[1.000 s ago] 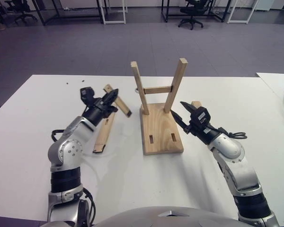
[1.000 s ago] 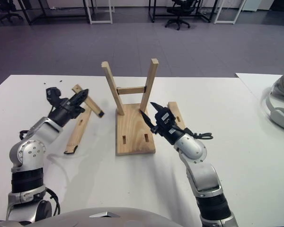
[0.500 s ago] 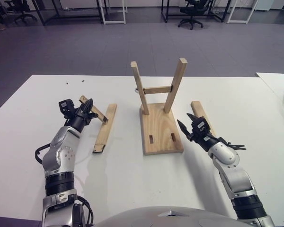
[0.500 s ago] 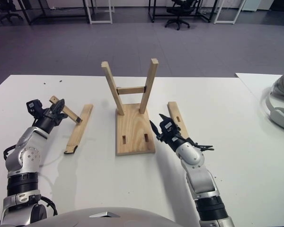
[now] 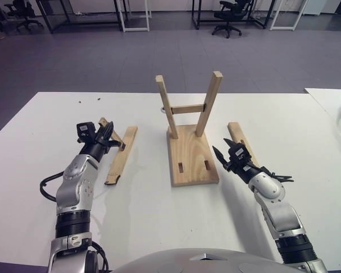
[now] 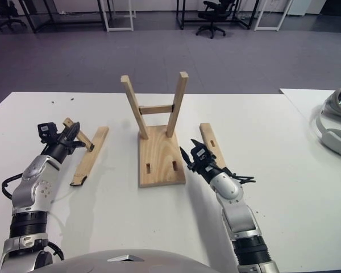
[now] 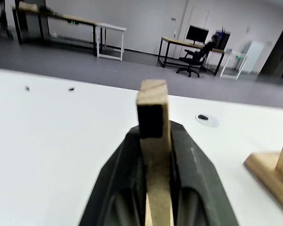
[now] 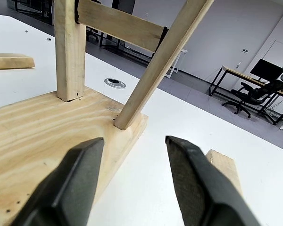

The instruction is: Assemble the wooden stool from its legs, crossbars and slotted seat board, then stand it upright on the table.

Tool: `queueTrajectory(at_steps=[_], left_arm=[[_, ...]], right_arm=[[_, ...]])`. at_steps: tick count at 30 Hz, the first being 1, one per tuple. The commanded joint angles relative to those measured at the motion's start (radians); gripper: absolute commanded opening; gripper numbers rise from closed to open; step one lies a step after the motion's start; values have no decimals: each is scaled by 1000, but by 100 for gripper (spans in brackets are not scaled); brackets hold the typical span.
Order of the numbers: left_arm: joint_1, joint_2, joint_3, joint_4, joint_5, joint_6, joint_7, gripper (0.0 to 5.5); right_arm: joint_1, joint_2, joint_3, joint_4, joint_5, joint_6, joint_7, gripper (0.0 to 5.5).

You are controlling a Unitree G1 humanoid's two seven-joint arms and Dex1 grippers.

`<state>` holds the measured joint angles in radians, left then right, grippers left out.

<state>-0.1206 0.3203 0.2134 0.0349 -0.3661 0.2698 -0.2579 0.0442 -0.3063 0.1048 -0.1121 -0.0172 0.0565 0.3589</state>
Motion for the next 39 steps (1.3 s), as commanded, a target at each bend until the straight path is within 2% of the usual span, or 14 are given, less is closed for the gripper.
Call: queueTrajectory(at_steps=[1,9,15,16,22,28,32,37,39], left_arm=[[133,-2,-66,78,82,52,-2,40],[183,-11,-131,254,126,-45,-30,40],[42,60,-107,158,125,-80,-14,40],[22,72,-104,131,116,-85,-27,77],[-15,154,-65,16,72,1,-138,177],[38,244,-70,-44,42,267,-215,278],[82,250,-88,-75,53,365,-226,353],[111,262,-127,-72,99,392,-233,424],[121,259,-135,-74,111,385,-230,424]], right_arm=[[10,-3,9,-8,-22,-2,-6,243],[0,-9,19,4,-43,-6,1,243],[-37,6,25,34,-51,-20,-11,243],[-39,11,27,37,-52,-22,-14,243],[-36,26,27,49,-58,-33,-27,243],[-27,44,33,52,-63,-37,-38,243],[-25,42,29,62,-61,-44,-37,243],[-25,47,36,70,-66,-46,-41,243],[-24,47,39,71,-68,-47,-42,243]])
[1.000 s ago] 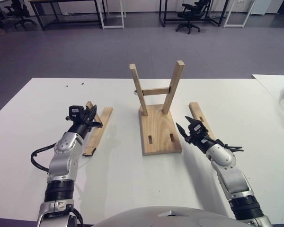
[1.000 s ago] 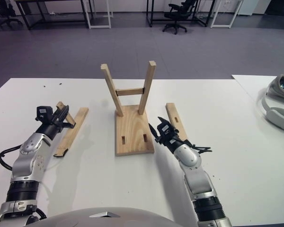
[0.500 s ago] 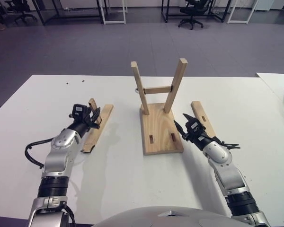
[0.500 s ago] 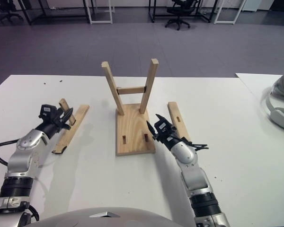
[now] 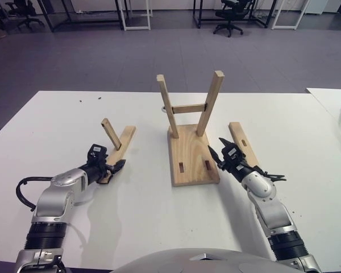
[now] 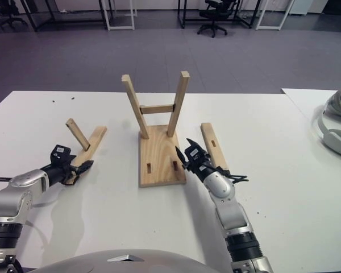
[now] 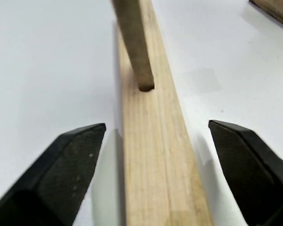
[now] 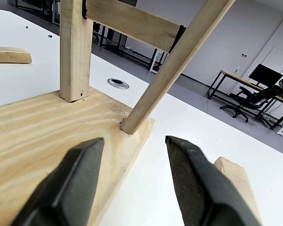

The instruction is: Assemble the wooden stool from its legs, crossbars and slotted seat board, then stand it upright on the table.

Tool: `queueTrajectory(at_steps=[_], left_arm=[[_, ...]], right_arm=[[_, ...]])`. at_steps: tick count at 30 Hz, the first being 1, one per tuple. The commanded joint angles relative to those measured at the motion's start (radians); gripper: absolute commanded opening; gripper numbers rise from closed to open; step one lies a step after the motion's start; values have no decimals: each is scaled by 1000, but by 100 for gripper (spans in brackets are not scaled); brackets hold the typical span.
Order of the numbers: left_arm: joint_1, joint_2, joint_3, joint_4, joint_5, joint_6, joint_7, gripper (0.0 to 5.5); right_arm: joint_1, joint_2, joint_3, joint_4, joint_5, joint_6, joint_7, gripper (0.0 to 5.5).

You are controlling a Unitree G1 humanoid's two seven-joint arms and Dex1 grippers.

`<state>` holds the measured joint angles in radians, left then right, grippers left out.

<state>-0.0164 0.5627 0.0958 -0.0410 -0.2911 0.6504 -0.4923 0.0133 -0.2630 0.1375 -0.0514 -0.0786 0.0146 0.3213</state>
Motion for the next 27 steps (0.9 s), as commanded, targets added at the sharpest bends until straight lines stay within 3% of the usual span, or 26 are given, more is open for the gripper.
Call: queueTrajectory(at_steps=[1,12,16,21,23,27], left_arm=[[21,14,-21,-2,43,-3,4,407],[23,-12,1,71,55,-112,13,237],[-32,-78,114,34,-71,-257,-27,203],[-190,-137,273,-130,-287,-332,-17,203],[-244,-140,252,-208,-314,-329,-12,203],[-314,-162,117,-306,-286,-312,-14,203]], right_arm=[[7,3,7,11,-7,-5,-4,243],[-21,28,-52,-23,87,69,5,243],[-93,45,-137,-56,243,176,37,243],[-356,92,-271,-173,716,464,106,243],[-543,123,-315,-159,883,557,70,243],[-788,171,-352,-39,998,631,-20,243]])
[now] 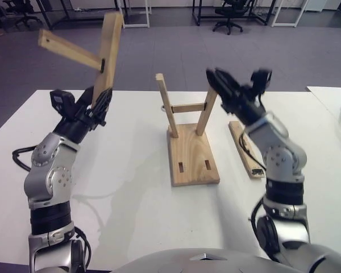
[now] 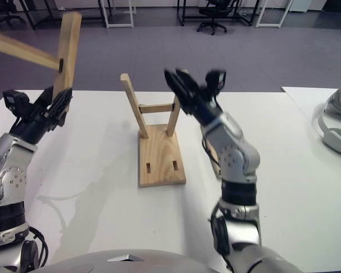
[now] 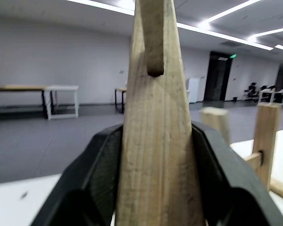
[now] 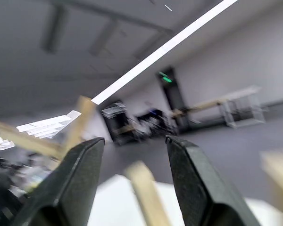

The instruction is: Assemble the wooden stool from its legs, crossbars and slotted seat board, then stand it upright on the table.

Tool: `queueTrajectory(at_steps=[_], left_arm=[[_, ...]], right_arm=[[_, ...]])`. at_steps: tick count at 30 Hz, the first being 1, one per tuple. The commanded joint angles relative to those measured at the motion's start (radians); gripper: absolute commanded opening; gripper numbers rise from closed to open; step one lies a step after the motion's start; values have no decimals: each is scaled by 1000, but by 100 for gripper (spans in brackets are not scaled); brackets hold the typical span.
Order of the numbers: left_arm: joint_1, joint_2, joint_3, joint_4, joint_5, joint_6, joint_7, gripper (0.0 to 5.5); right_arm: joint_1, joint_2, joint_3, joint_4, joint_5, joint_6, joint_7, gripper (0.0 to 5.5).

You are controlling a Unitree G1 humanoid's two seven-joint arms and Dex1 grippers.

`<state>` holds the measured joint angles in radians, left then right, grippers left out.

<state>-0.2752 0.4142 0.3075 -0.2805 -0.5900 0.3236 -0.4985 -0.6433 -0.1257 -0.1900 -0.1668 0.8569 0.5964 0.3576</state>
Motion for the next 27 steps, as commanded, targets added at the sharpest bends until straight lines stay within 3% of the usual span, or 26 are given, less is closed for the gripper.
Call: queueTrajectory(at_steps=[1,9,24,27], left_arm=[[-64,-15,-134,-85,29,15,-15,203],[-56,13,-316,-86,168,-60,-109,203],[-33,22,-355,-56,240,-118,-149,203],[-32,27,-356,-53,252,-131,-164,203]], right_arm=[[-170,46,-36,103,90,59,-71,243],[-225,75,-85,147,204,134,-175,243],[-94,63,-87,42,316,217,-242,243],[-76,65,-86,40,327,226,-266,189]])
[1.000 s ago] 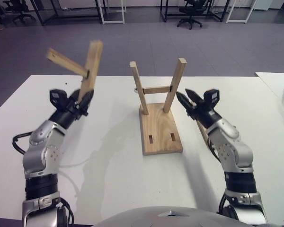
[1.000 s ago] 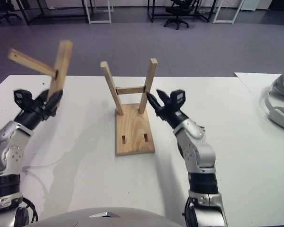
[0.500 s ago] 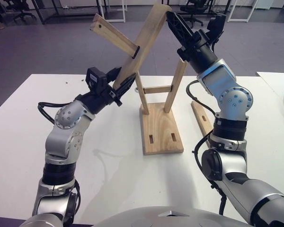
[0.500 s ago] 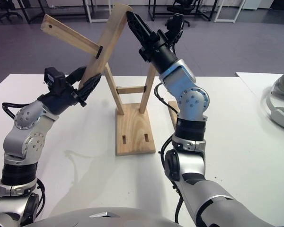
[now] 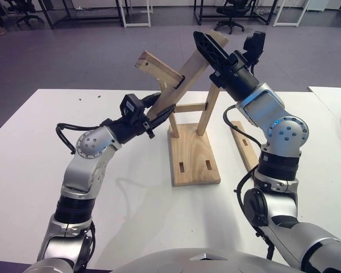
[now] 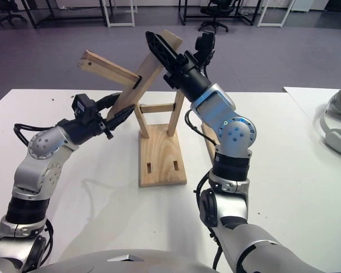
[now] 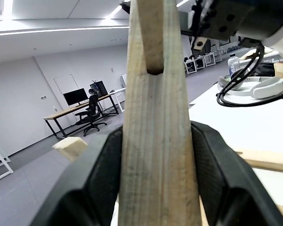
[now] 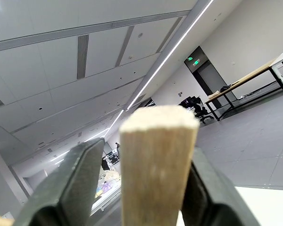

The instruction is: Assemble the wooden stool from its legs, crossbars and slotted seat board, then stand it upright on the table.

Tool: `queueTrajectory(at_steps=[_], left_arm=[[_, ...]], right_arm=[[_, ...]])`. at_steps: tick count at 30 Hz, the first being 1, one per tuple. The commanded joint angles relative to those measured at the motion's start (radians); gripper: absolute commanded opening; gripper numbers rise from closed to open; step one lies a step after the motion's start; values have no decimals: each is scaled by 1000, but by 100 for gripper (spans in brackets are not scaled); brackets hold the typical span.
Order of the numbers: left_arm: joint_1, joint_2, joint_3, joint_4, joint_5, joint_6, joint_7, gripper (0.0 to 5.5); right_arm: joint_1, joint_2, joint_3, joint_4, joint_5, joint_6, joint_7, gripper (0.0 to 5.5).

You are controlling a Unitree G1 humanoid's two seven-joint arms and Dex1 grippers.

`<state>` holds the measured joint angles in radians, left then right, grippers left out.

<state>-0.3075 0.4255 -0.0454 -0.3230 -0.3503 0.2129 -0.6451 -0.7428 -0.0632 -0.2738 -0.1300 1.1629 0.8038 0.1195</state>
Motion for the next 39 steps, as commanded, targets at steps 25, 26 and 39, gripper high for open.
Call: queueTrajectory(at_steps=[25,26,39], left_arm=[[194,-40,-55,-26,87,40,98,445],[192,-42,-56,-22,91,38,100,445],[160,-41,-62,-29,107,49,104,445]], right_arm=[[838,-168,-66,-477,-202,-148,-291,103],[832,-177,-35,-490,-239,-154,-292,104],[768,-277,363,-409,-603,75,-417,105]])
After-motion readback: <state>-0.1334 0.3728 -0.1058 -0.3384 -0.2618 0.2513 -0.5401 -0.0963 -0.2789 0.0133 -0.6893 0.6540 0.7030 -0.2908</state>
